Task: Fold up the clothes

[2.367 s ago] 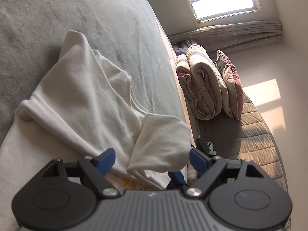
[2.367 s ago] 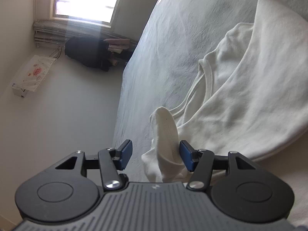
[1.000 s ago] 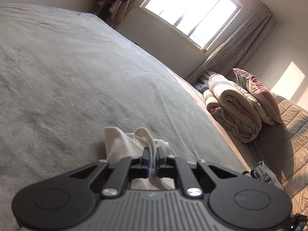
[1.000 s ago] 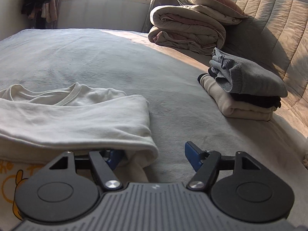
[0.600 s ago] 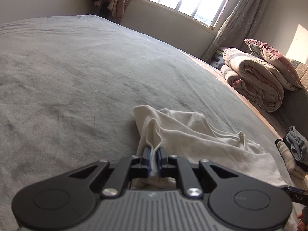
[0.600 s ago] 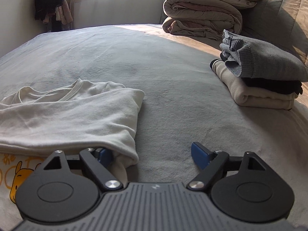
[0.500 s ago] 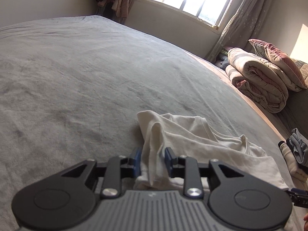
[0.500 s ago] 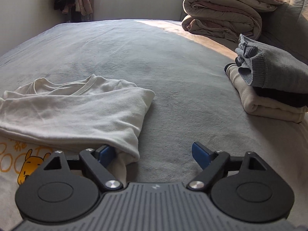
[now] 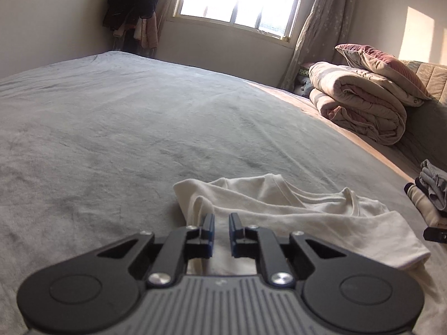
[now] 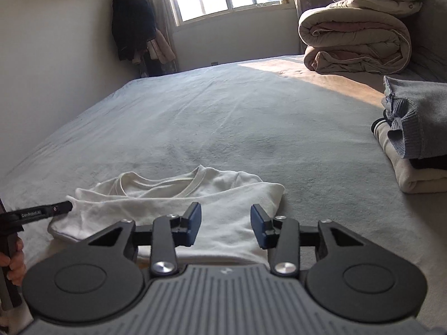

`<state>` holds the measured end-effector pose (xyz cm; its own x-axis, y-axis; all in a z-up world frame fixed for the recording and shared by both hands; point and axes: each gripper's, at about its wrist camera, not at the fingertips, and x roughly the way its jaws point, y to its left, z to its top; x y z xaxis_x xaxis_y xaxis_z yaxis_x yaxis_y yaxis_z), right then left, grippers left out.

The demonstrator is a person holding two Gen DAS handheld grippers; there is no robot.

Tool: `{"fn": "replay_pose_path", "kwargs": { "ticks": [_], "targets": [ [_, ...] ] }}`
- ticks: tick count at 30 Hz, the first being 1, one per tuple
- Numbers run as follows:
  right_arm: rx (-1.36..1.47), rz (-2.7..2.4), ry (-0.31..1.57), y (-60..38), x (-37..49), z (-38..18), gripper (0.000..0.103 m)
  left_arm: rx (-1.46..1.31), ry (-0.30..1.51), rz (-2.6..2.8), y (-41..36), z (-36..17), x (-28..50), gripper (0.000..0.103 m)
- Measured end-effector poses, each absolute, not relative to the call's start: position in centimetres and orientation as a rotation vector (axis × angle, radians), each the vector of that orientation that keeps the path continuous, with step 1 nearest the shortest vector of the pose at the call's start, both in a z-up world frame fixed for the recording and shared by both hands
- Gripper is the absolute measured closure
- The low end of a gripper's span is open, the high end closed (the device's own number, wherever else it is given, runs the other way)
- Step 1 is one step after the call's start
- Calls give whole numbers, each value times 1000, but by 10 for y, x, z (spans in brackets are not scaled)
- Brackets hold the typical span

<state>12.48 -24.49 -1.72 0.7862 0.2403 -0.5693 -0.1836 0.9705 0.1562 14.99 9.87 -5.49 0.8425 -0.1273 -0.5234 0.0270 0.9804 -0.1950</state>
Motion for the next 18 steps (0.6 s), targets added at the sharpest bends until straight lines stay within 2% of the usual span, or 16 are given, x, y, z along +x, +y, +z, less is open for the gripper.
{"fn": "replay_pose_path", "kwargs": {
  "ticks": [2, 3, 9, 10, 11, 12, 13, 14, 15, 18],
  "targets": [
    [48, 202, 691, -243, 129, -34, 79, -125, 578, -87, 97, -61, 153, 94],
    [25, 189, 724, -242, 132, -42, 80, -121, 584, -92, 99, -63, 155, 96],
    [-68, 143, 749, -231, 132, -46, 80, -118, 592, -82, 100, -59, 152, 97],
    [-75, 142, 742, -229, 129, -43, 78, -117, 590, -81, 99, -56, 150, 97],
    [-77, 149, 730, -227, 126, -39, 70, -121, 575, -91, 98, -51, 146, 94],
    [-74, 156, 716, -227, 124, -36, 68, -124, 558, -111, 97, -47, 141, 94],
    [-68, 161, 711, -227, 123, -35, 68, -124, 543, -130, 97, -46, 137, 89],
    [-61, 164, 712, -226, 123, -33, 63, -110, 556, -134, 97, -51, 137, 80],
    [-54, 167, 713, -225, 123, -31, 56, -95, 571, -137, 96, -57, 136, 78],
    [-82, 158, 710, -217, 123, -22, 55, -143, 589, -145, 101, -55, 133, 77]
  ]
}}
